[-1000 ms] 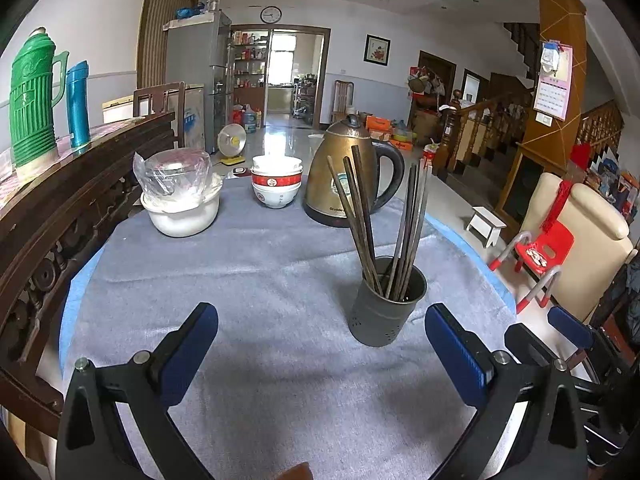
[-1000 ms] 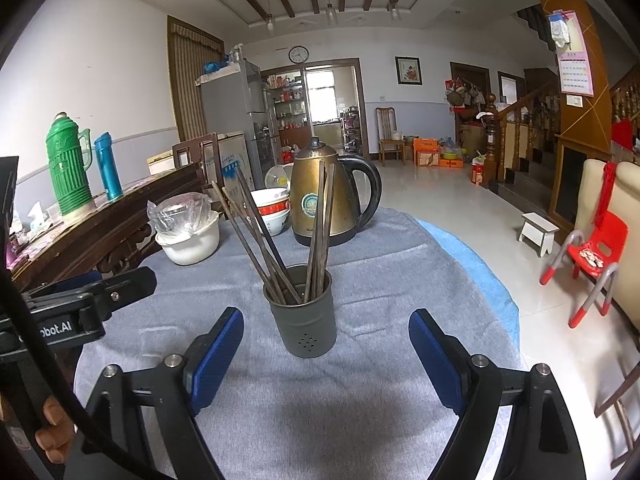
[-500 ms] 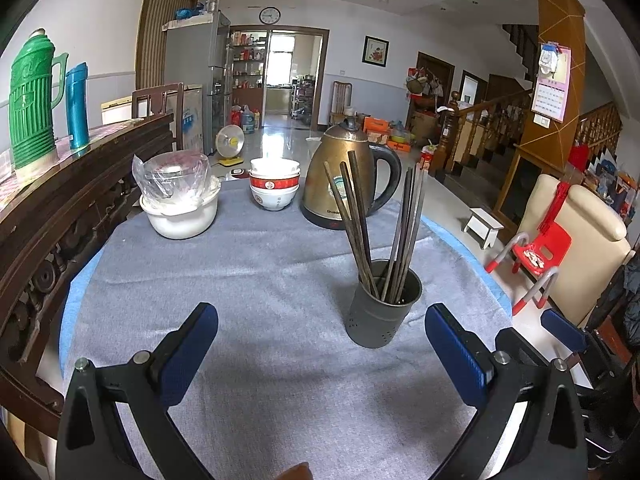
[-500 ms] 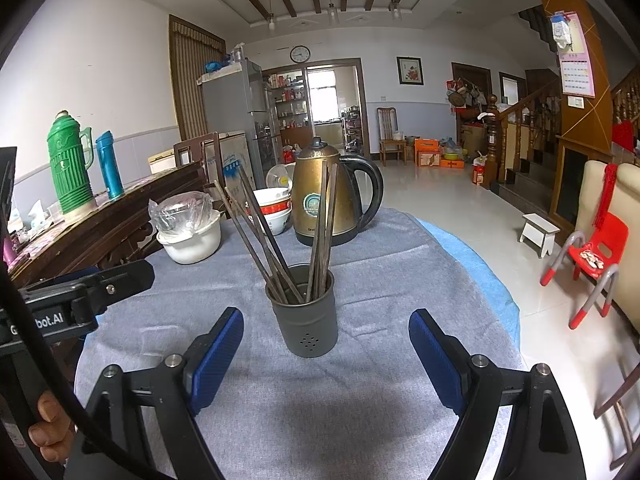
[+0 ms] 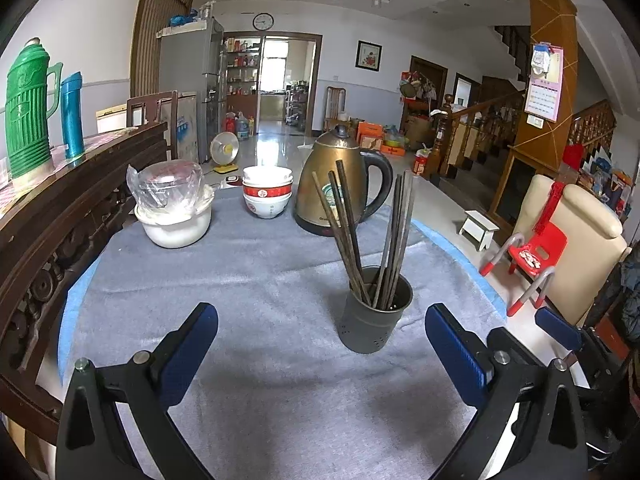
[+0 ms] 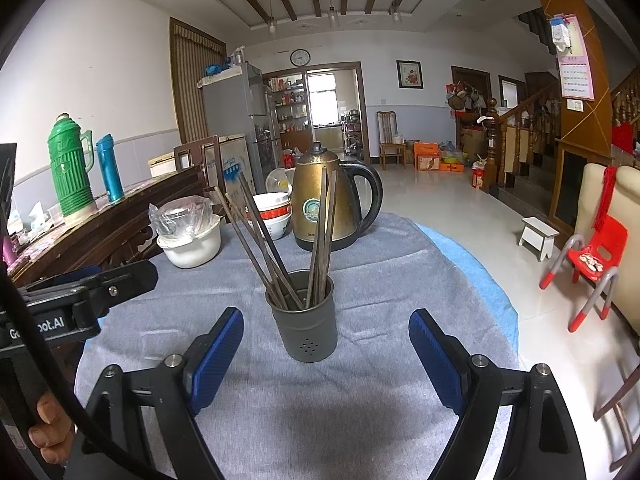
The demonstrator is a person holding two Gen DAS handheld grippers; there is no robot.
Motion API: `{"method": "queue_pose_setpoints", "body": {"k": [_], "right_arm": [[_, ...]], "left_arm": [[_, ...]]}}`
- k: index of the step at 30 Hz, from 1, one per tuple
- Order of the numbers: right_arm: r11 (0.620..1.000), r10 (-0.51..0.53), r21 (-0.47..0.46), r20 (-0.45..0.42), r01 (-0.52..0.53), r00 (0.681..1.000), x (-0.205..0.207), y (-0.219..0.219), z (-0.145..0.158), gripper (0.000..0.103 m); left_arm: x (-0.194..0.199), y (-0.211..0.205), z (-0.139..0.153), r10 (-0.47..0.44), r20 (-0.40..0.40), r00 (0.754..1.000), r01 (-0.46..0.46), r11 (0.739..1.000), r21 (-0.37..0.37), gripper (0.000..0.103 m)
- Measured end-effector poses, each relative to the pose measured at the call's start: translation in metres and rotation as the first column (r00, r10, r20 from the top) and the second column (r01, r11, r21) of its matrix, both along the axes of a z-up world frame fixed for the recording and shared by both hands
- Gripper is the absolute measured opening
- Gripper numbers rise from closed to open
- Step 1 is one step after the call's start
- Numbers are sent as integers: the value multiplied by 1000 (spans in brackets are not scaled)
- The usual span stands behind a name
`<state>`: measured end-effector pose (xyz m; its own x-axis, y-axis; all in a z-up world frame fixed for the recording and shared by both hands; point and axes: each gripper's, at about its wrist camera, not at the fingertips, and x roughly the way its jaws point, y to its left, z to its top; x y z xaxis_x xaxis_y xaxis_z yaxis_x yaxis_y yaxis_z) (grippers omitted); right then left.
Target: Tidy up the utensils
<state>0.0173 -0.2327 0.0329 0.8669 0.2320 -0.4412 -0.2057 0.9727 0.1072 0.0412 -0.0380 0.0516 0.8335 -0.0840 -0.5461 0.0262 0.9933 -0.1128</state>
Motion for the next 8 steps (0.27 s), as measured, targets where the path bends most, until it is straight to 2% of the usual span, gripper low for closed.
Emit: {"method": "queue_pose_setpoints", "body": {"k": [8], "right_arm": [[1000, 3, -1, -3, -3, 1000, 0, 1, 1, 87]], "left_arm": [[-4, -6, 5, -14, 28, 1000, 13, 1000, 6, 103]]}}
